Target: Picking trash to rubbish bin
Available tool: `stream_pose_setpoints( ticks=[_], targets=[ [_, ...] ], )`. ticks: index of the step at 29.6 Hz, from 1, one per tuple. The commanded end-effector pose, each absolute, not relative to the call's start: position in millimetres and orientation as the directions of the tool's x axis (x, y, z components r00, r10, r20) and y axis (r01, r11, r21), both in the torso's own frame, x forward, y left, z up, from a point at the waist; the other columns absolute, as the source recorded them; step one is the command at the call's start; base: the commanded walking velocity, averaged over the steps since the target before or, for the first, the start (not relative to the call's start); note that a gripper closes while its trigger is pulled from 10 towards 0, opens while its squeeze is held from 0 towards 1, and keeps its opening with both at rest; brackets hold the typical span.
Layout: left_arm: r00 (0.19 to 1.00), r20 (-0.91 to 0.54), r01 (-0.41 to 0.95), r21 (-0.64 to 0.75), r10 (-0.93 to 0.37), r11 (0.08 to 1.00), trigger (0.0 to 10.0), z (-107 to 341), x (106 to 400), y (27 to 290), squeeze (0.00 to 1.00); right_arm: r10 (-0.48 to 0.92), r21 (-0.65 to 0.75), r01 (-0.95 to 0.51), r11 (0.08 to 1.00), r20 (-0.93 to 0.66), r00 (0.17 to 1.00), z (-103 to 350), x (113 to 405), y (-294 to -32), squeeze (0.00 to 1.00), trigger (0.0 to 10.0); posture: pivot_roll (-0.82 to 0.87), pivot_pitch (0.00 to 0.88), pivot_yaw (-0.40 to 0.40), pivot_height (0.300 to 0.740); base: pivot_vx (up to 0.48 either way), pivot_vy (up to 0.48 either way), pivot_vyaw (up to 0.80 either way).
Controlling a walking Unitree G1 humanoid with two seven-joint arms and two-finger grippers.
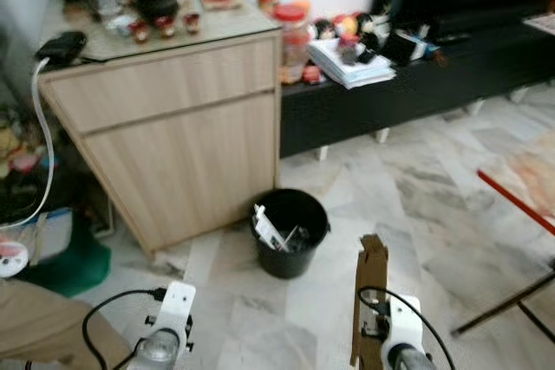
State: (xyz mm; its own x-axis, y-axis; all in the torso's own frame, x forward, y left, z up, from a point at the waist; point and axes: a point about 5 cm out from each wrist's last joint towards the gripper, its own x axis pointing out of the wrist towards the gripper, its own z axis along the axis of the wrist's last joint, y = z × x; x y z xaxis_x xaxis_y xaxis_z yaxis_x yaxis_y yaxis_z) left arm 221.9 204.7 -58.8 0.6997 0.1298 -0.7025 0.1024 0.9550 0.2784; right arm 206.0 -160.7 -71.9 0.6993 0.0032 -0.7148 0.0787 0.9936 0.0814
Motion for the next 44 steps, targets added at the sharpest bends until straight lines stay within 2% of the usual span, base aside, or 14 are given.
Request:
stream_pose_setpoints(
  ticks=[1,6,24,44],
  targets=[
    [0.709,-0.696,0.12,0.275,0.112,0.954,10.0,-56.2,228.2,197.6,0.0,-0.026,0.053,0.093,0.994,-0.723,0.691,-73.8,200.8,-172.7,0.0,10.0,-0.07,0.053,-0.02,0.74,0.352,0.0,0.0],
    [0.709,-0.697,0.121,0.276,0.111,0.954,10.0,-56.3,228.1,197.2,0.0,-0.025,0.054,0.09,0.994,-0.716,0.697,-72.8,202.4,-172.0,0.0,10.0,-0.07,0.053,-0.02,0.74,0.352,0.0,0.78],
    [0.708,-0.698,0.123,0.275,0.11,0.953,10.0,-56.6,227.8,196.7,0.0,-0.018,0.085,0.114,0.99,-0.717,0.697,-72.2,204.3,-170.1,0.0,10.0,-0.07,0.056,-0.02,0.74,0.35,0.0,0.0],
    [0.708,-0.698,0.125,0.275,0.109,0.953,10.0,-56.5,228.1,196.6,0.0,0.004,0.067,0.062,0.996,-0.71,0.704,-71.0,206.3,-167.2,0.0,10.0,-0.07,0.055,-0.02,0.74,0.35,0.0,-0.04]
  ],
)
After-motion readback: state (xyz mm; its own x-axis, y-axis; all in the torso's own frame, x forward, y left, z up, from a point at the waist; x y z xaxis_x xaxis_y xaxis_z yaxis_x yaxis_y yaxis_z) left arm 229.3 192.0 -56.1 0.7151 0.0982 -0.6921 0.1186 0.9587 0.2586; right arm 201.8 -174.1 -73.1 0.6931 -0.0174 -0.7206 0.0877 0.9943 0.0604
